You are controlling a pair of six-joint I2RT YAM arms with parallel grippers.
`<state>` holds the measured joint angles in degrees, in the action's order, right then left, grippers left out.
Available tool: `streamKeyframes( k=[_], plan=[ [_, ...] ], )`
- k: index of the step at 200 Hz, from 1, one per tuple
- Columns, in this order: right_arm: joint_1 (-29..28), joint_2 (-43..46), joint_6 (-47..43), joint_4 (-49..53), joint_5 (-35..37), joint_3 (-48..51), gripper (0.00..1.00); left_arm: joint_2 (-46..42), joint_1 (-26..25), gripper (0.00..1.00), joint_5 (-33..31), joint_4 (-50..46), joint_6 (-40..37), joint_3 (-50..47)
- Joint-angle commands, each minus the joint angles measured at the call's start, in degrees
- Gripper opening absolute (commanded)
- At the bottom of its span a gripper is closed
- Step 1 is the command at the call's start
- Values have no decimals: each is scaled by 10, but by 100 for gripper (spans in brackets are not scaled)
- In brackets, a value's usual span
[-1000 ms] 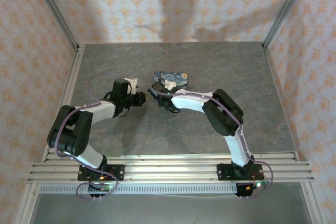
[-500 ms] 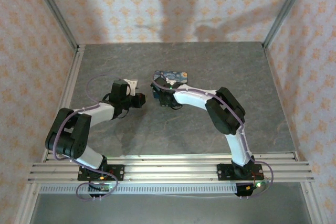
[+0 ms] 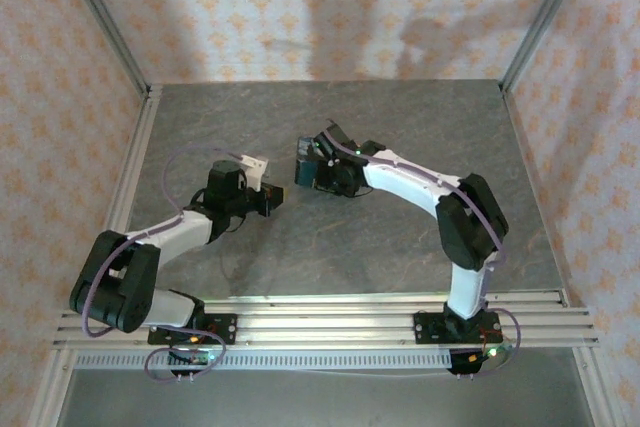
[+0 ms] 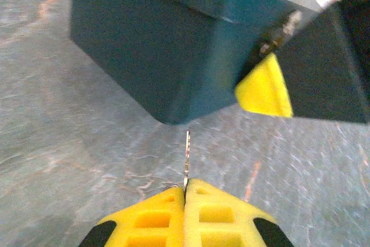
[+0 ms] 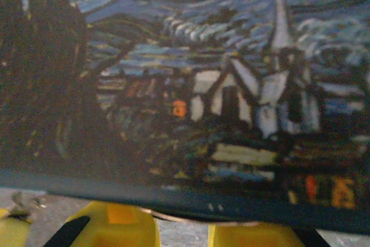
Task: Unlock the padlock with the key
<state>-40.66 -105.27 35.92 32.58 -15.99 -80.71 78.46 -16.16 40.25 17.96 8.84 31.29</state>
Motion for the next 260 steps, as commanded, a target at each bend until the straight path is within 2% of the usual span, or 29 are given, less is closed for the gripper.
streamKeyframes(
  k=[1, 73, 112, 168, 260],
  plan=[
    [13, 49, 22, -11, -36, 20, 0, -11, -22, 0, 31, 26, -25, -13],
    [45, 95, 79, -38, -90, 60, 0, -27, -79, 0, 45, 86, -11, -44],
    [45, 107, 86, -32, -100, 62, 0, 33, -80, 0, 78, 172, 38, -29],
    [53, 122, 96, -34, -102, 70, 0, 113, -80, 0, 102, 247, 75, 10],
    [54, 116, 116, -39, -114, 66, 0, 154, -85, 0, 101, 286, 77, 37]
  ],
)
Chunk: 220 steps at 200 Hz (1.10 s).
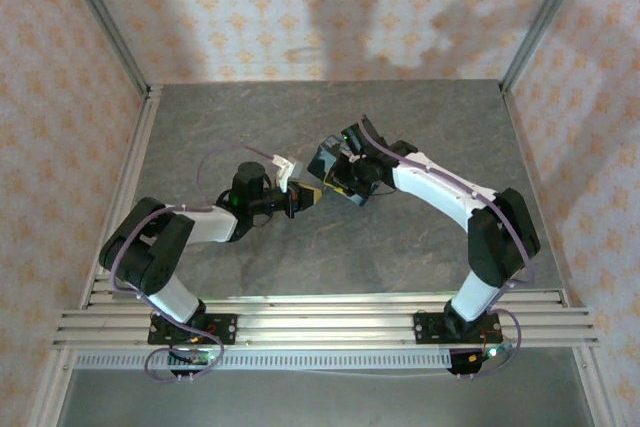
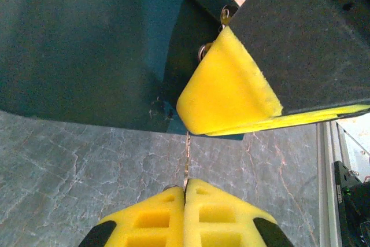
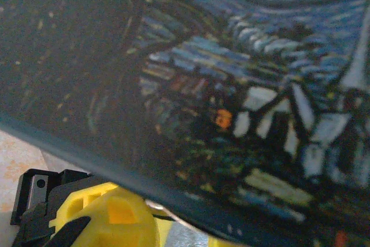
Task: Unlock the padlock with the key
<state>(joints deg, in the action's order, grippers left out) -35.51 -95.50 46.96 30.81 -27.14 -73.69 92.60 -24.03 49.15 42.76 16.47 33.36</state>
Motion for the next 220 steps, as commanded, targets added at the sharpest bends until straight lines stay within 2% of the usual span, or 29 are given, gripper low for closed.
streamKeyframes(
  k=[1, 220],
  plan=[
    [3, 18, 6, -22, -3, -4, 0, 13, -6, 0, 12, 38, 1, 17],
    [13, 36, 17, -51, -36, 24, 0, 40, -9, 0, 20, 105, 31, 5]
  ],
)
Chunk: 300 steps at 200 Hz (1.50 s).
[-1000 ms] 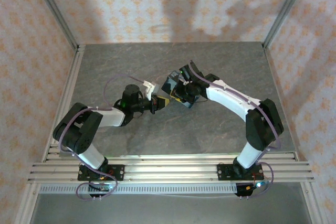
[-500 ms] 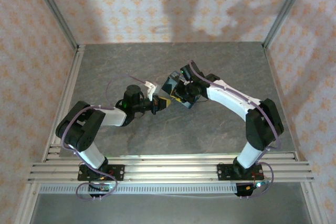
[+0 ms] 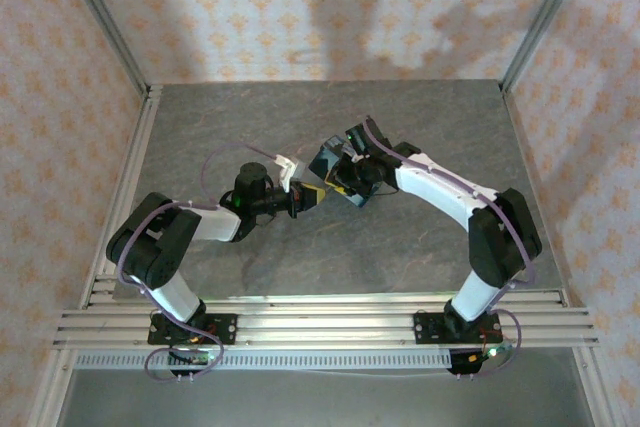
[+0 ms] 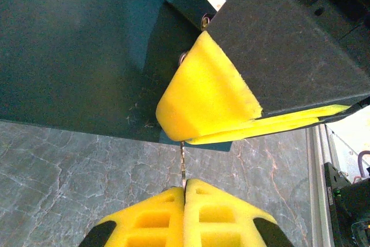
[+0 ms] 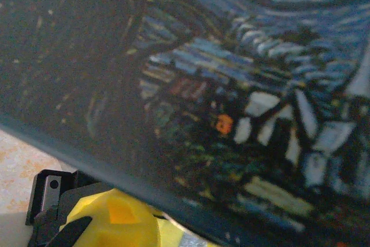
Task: Unlock the padlock with the key
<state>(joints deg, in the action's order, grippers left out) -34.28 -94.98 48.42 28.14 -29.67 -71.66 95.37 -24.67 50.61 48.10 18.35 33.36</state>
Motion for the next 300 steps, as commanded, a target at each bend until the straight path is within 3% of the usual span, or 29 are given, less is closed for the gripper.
streamKeyframes(
  k=[1, 193, 300],
  plan=[
    [1, 31, 3, -25, -11, 4, 0, 13, -3, 0, 6, 51, 13, 5],
    [14, 33, -26, 5, -83, -3, 0, 29, 8, 0, -1, 128, 53, -4],
    [28, 33, -15, 16, -118, -8, 0, -18, -26, 0, -81, 107, 16, -30]
  ],
)
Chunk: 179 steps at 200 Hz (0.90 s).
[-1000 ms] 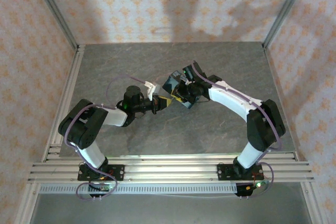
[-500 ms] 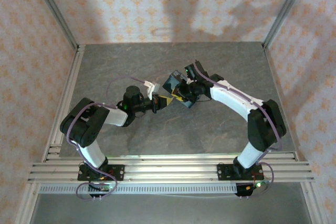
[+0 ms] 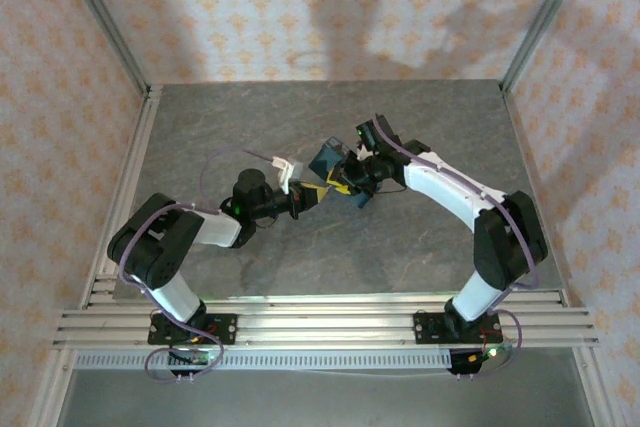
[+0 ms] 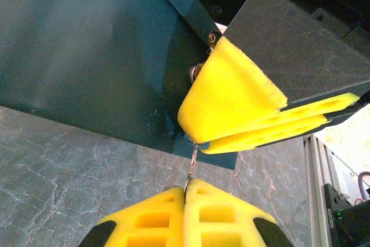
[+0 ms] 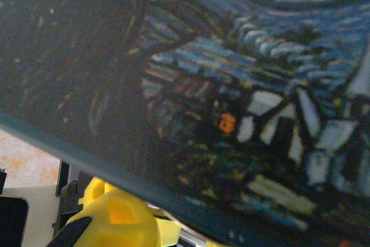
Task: Unlock the padlock with the key
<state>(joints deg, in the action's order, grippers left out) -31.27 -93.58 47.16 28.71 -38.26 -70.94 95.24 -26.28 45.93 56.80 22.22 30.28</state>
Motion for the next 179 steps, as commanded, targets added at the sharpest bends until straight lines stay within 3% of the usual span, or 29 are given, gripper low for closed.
streamKeyframes(
  k=[1, 62, 145, 179],
  plan=[
    [-2, 19, -2, 10, -32, -16, 0, -17, -10, 0, -35, 20, -23, 2],
    [-2, 10, 12, 1, -40, -14, 0, 7, -18, 0, -52, 72, 29, 7],
    [-2, -15, 3, 21, -34, -34, 0, -14, -48, 0, -133, 32, 3, -1],
    [-2, -19, 3, 21, -37, -31, 0, 2, -49, 0, -127, 93, 60, 3]
  ],
)
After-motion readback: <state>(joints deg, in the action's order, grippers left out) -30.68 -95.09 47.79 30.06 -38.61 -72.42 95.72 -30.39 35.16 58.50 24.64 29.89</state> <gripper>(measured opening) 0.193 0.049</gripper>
